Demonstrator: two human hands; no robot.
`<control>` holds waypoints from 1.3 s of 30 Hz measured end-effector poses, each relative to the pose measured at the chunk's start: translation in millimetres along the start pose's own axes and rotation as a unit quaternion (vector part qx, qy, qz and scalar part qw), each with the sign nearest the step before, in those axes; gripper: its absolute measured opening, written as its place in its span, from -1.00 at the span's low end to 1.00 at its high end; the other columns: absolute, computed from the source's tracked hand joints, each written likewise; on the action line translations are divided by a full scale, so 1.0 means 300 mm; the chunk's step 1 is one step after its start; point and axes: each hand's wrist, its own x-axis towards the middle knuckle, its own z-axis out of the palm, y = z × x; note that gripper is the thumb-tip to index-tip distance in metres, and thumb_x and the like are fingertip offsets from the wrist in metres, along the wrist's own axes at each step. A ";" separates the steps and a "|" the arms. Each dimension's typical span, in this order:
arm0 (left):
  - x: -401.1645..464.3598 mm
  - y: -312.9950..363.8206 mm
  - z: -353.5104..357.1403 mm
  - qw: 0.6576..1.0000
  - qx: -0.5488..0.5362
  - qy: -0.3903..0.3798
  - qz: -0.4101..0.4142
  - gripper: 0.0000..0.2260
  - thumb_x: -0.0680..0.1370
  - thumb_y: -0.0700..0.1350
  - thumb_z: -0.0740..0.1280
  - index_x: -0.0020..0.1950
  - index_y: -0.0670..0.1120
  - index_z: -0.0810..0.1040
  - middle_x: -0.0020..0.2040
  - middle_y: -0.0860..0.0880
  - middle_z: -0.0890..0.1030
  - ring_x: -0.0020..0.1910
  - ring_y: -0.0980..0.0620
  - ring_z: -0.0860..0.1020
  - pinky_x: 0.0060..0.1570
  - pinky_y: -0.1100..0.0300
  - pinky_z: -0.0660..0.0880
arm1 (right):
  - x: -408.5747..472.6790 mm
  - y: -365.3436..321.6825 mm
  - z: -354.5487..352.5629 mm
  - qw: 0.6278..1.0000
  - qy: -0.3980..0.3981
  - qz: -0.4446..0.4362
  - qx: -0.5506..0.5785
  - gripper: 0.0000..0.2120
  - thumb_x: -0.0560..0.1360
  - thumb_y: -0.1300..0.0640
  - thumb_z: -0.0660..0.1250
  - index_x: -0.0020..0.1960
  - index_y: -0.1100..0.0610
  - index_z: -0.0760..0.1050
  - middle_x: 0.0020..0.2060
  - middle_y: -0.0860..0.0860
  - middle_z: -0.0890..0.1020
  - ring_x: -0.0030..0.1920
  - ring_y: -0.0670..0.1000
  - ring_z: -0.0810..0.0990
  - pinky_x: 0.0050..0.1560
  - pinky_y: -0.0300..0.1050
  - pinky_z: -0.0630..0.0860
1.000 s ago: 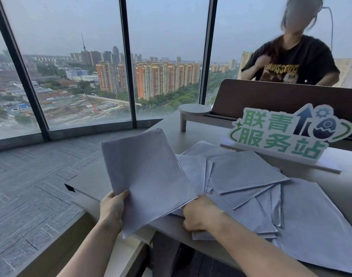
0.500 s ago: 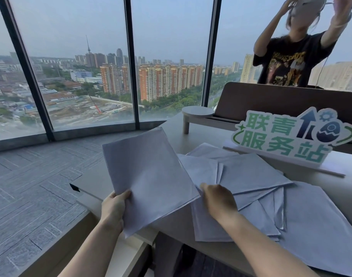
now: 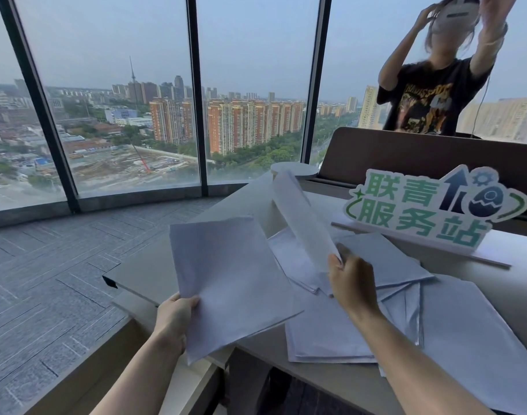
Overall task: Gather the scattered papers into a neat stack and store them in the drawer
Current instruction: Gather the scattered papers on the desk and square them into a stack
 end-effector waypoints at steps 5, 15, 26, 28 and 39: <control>-0.013 0.012 0.012 0.998 0.030 -0.045 -0.016 -0.72 0.48 -0.43 0.16 -0.13 -0.16 0.62 -0.04 -0.20 0.67 -0.09 -0.17 0.58 0.06 -0.03 0.49 | -0.070 0.006 0.064 0.995 -0.063 -0.080 -0.011 -0.70 0.51 0.24 0.19 0.08 0.08 0.66 -0.46 0.07 0.62 -0.42 0.18 0.57 -0.42 -0.27 0.24; 0.014 0.024 -0.026 0.997 0.043 -0.040 -0.049 -0.71 0.49 -0.30 0.14 0.07 -0.20 0.62 -0.04 -0.24 0.65 -0.11 -0.20 0.54 -0.08 -0.06 0.45 | -0.195 0.061 0.110 0.930 -0.341 -0.132 -0.018 -0.46 0.30 0.36 0.13 0.14 0.04 0.65 0.22 -0.05 0.61 0.33 -0.06 0.48 0.33 -0.40 0.25; -0.006 0.020 0.006 0.987 0.119 -0.101 0.038 -0.55 0.11 -0.31 0.25 -0.01 -0.23 0.56 -0.12 -0.23 0.66 -0.19 -0.17 0.58 -0.16 0.04 0.51 | -0.156 0.031 0.069 0.884 -0.440 -0.138 -0.078 -0.38 0.32 0.33 0.14 0.34 -0.03 0.38 0.46 -0.09 0.33 0.50 -0.08 0.18 0.44 -0.23 0.18; 0.002 0.019 0.010 0.988 0.117 -0.084 0.050 -0.58 0.11 -0.30 0.25 -0.05 -0.20 0.57 -0.16 -0.20 0.66 -0.21 -0.15 0.57 -0.19 0.10 0.49 | -0.106 0.063 0.044 0.911 -0.384 -0.080 -0.124 -0.45 0.36 0.29 0.15 0.32 -0.03 0.37 0.37 -0.04 0.42 0.39 0.01 0.36 0.32 -0.12 0.36; 0.011 0.037 0.084 0.991 0.067 -0.087 0.076 -0.63 0.15 -0.31 0.27 -0.09 -0.15 0.61 -0.23 -0.12 0.68 -0.26 -0.09 0.60 -0.16 0.09 0.53 | 0.045 0.147 0.080 0.868 -0.365 0.134 -0.308 -0.35 0.45 -0.21 0.25 0.42 0.10 0.25 0.36 0.11 0.40 0.34 0.21 0.37 0.26 0.05 0.39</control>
